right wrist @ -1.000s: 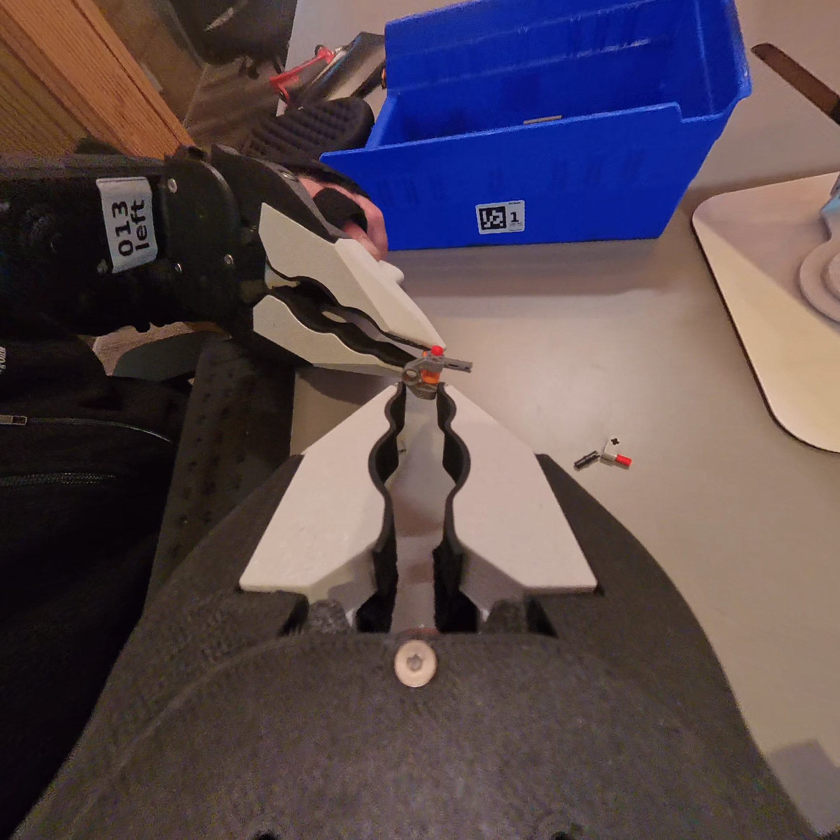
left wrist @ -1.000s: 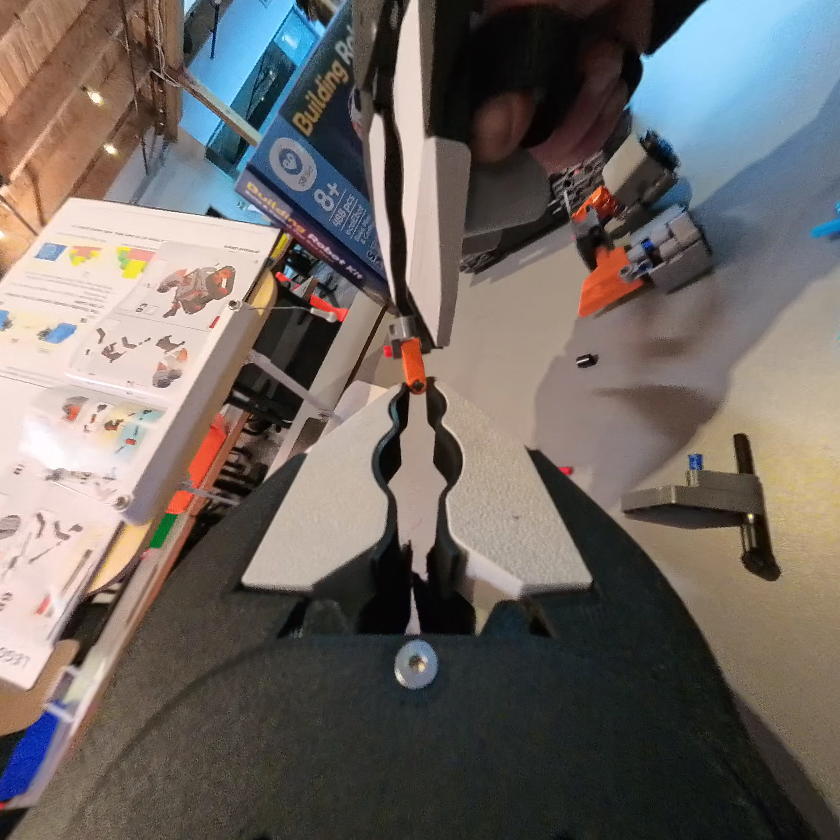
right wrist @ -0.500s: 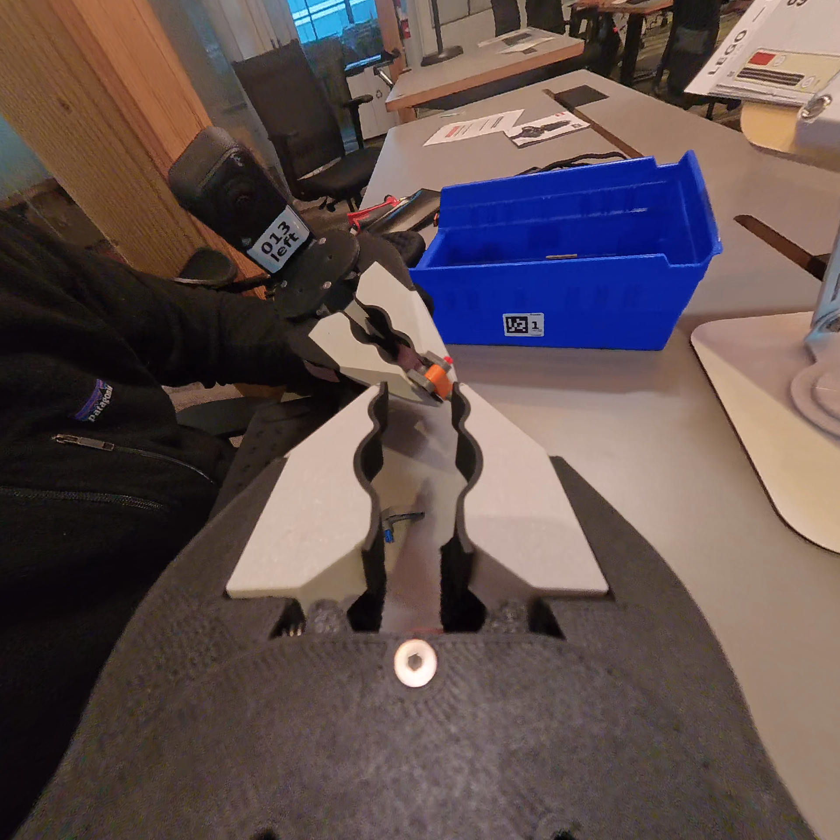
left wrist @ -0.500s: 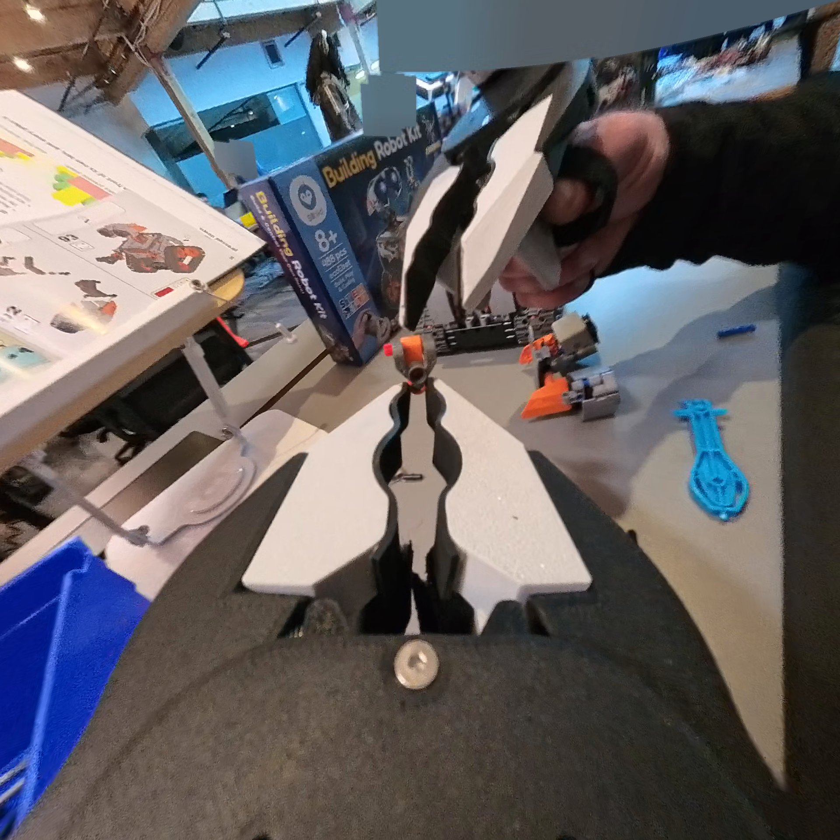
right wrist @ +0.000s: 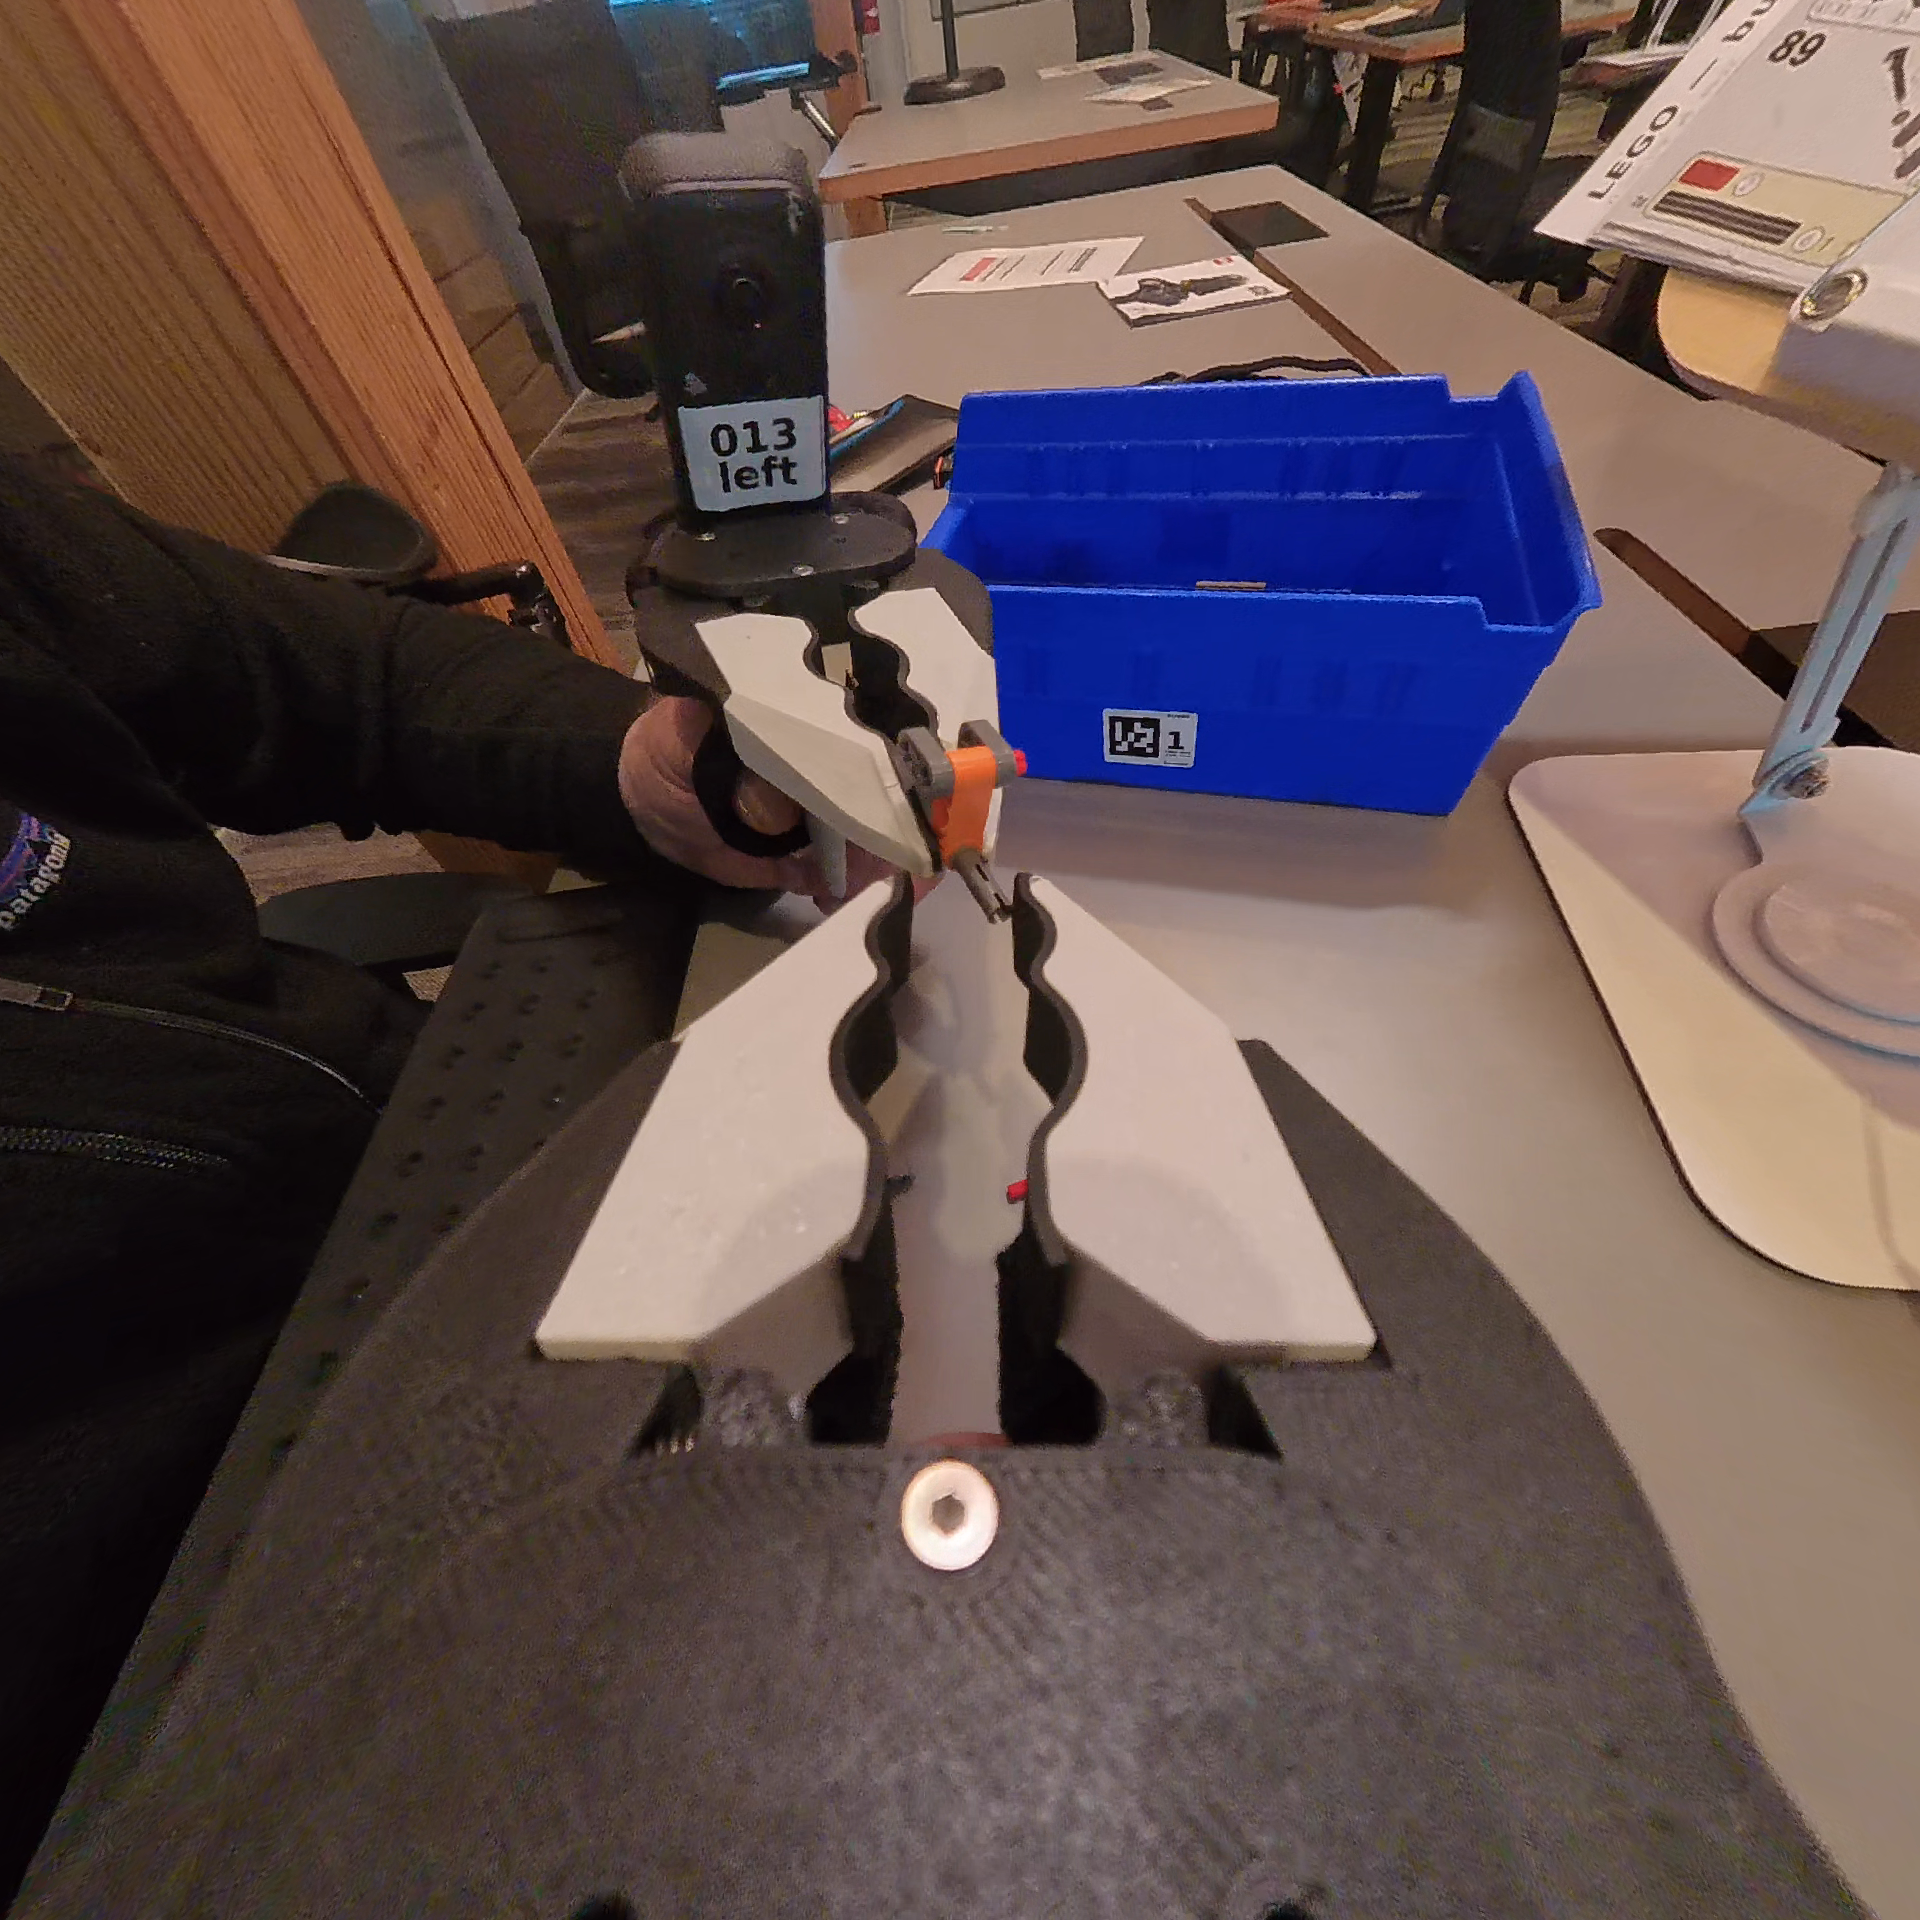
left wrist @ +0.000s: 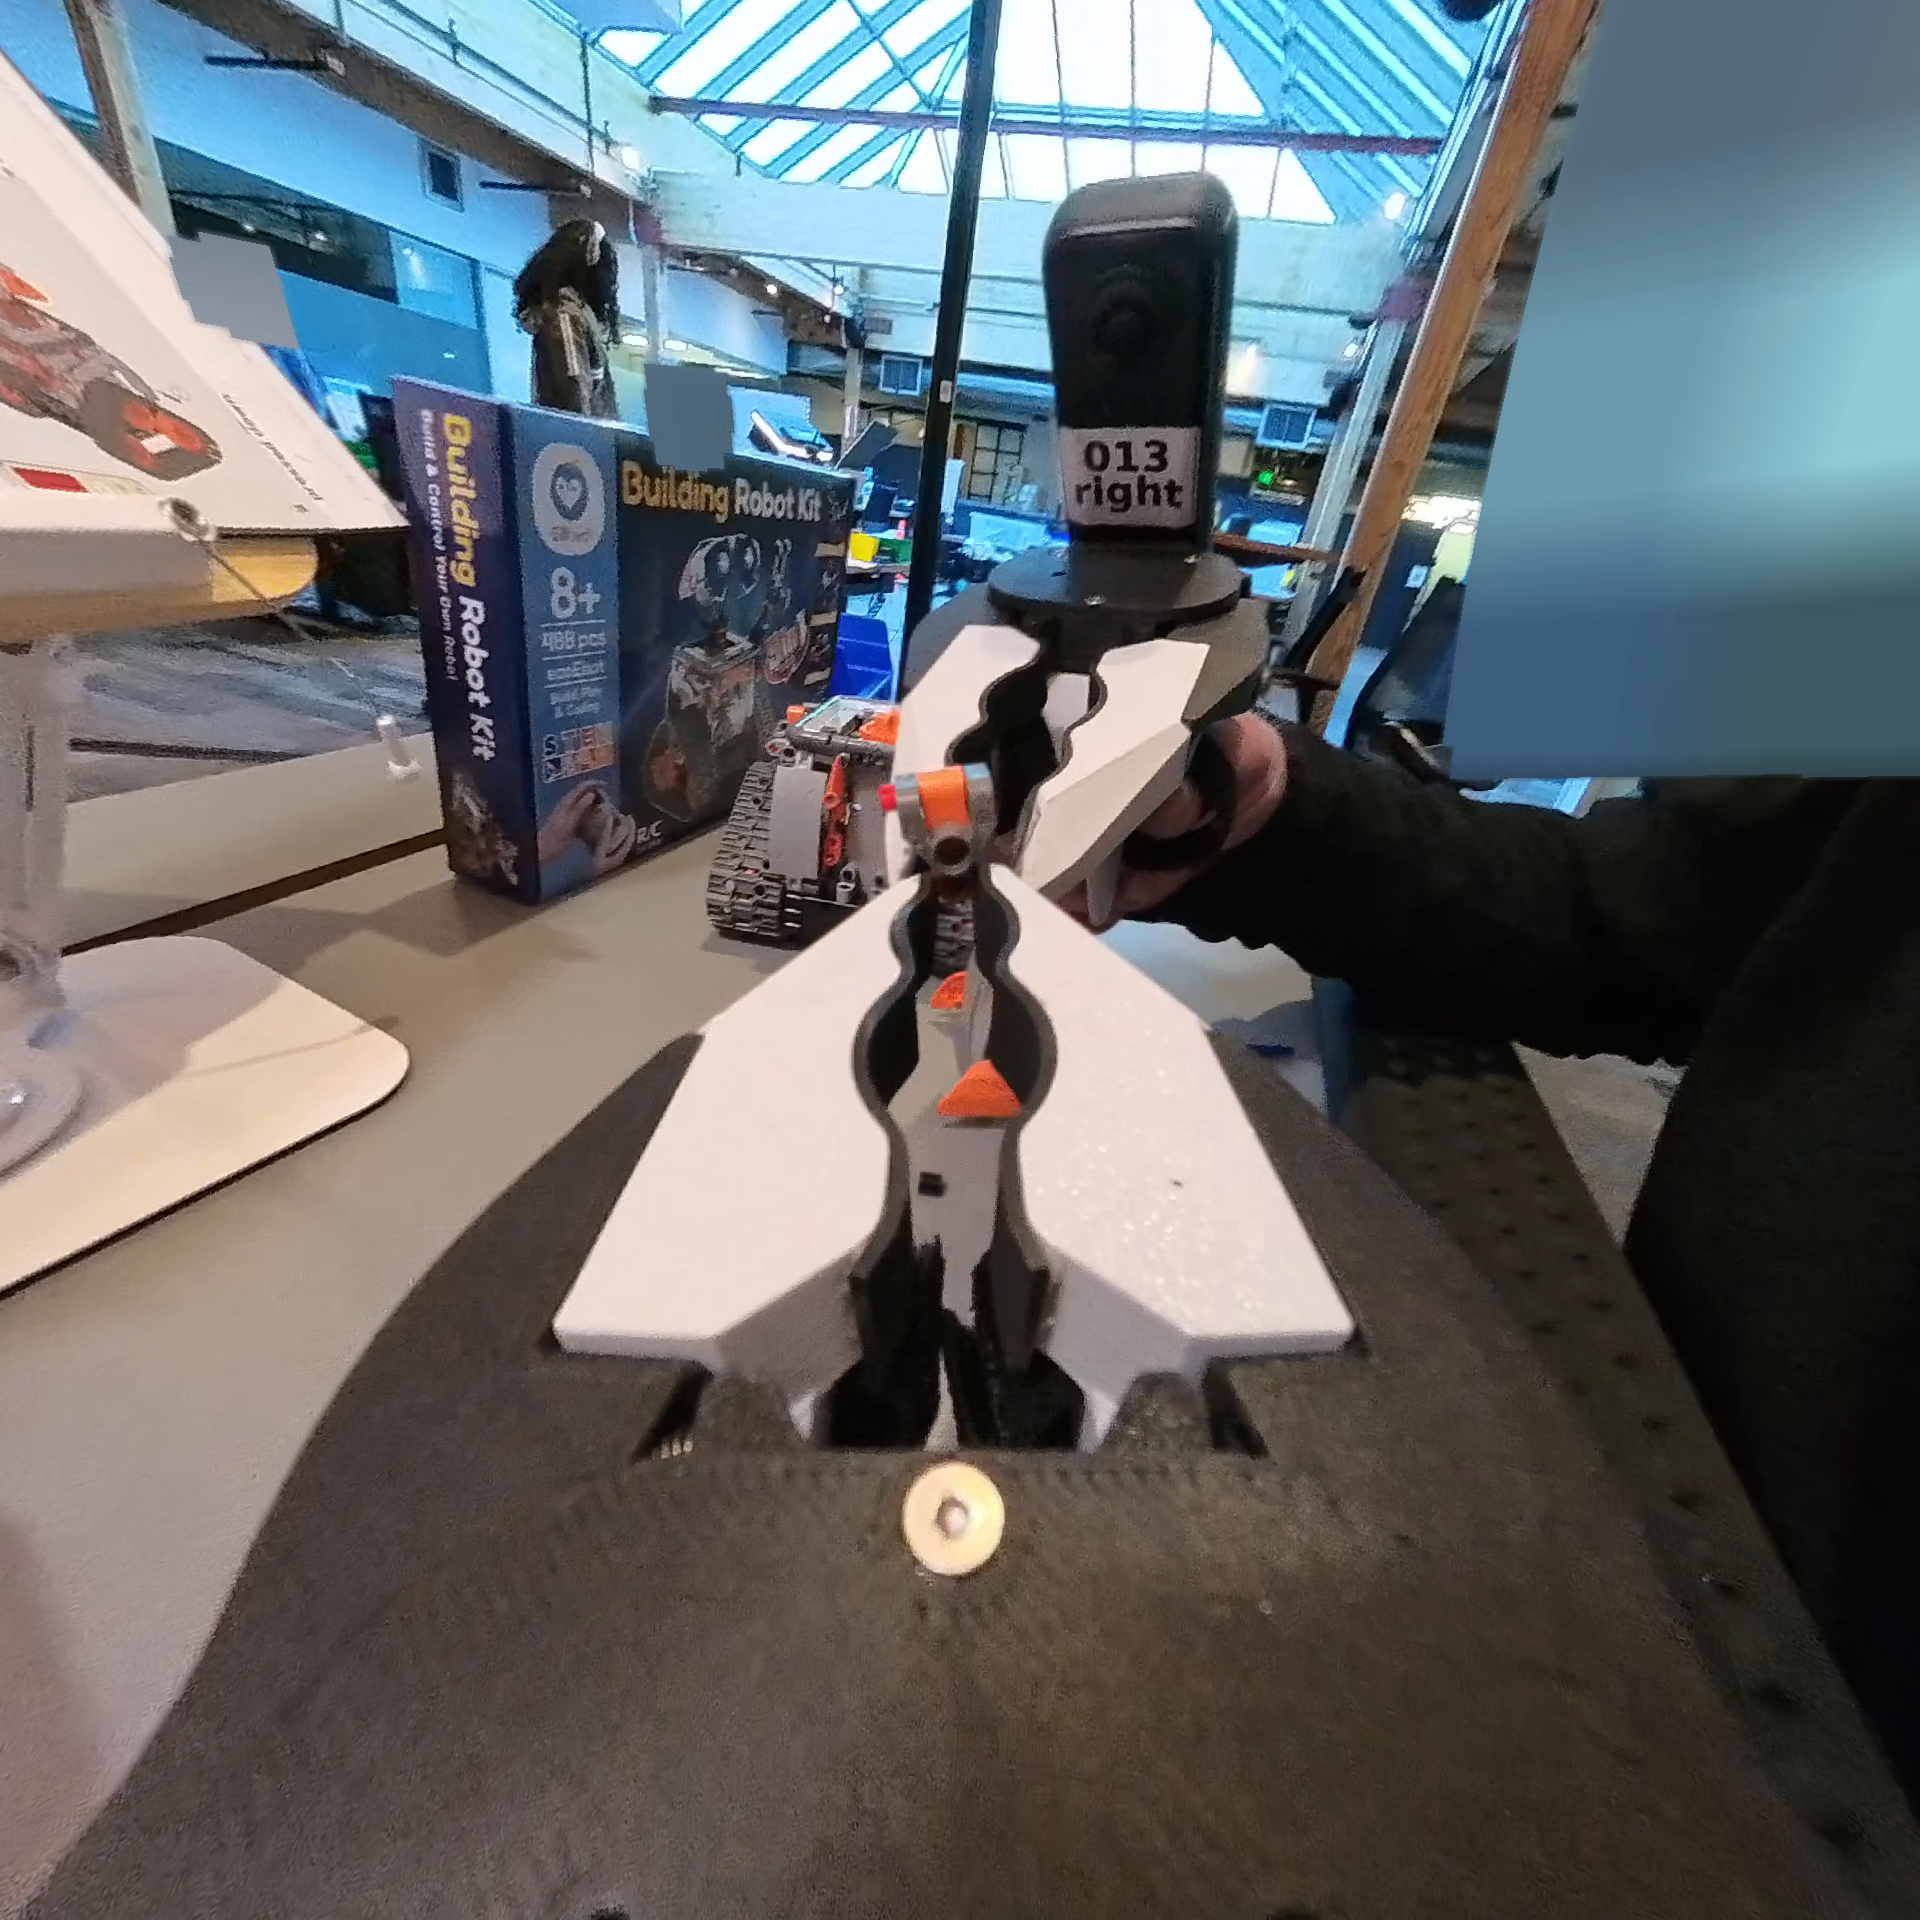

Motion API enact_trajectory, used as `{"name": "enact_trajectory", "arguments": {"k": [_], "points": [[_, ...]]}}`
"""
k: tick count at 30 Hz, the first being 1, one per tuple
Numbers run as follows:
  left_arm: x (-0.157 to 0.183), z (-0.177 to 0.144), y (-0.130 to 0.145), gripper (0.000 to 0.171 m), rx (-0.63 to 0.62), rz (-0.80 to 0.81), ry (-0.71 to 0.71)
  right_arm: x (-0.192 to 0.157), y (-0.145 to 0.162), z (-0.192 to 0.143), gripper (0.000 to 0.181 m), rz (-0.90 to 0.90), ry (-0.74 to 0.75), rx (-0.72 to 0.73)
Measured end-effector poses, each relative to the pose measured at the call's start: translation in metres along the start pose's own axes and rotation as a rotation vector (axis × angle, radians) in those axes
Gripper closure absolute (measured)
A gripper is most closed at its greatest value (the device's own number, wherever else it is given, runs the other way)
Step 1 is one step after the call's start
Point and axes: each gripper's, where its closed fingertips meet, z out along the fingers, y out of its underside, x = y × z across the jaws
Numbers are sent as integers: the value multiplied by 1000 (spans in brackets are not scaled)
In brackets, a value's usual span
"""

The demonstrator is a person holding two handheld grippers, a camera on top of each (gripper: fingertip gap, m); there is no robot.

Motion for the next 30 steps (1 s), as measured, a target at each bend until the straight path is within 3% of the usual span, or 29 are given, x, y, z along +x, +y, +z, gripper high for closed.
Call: {"name": "enact_trajectory", "arguments": {"k": [5, 12, 14, 18, 25, 30], "points": [[2, -3, -9, 167, 46, -43, 37, 0, -3, -3, 172, -4, -4, 21], [4, -3, -7, 167, 20, -10, 37, 1, -6, -7, 166, 47, -31, 43], [-2, -5, -2, 167, -27, 31, -11, 9, 6, -11, 162, -7, 26, -58], [-7, -17, 4, 167, -125, 99, -87, 39, 55, -27, 159, -161, 219, -424], [-9, -26, 34, 167, -256, 128, -140, 30, 130, -28, 157, -103, 136, -872], [-9, -26, 37, 167, -270, 119, -134, 28, 145, -32, 159, -77, 115, -974]]}}
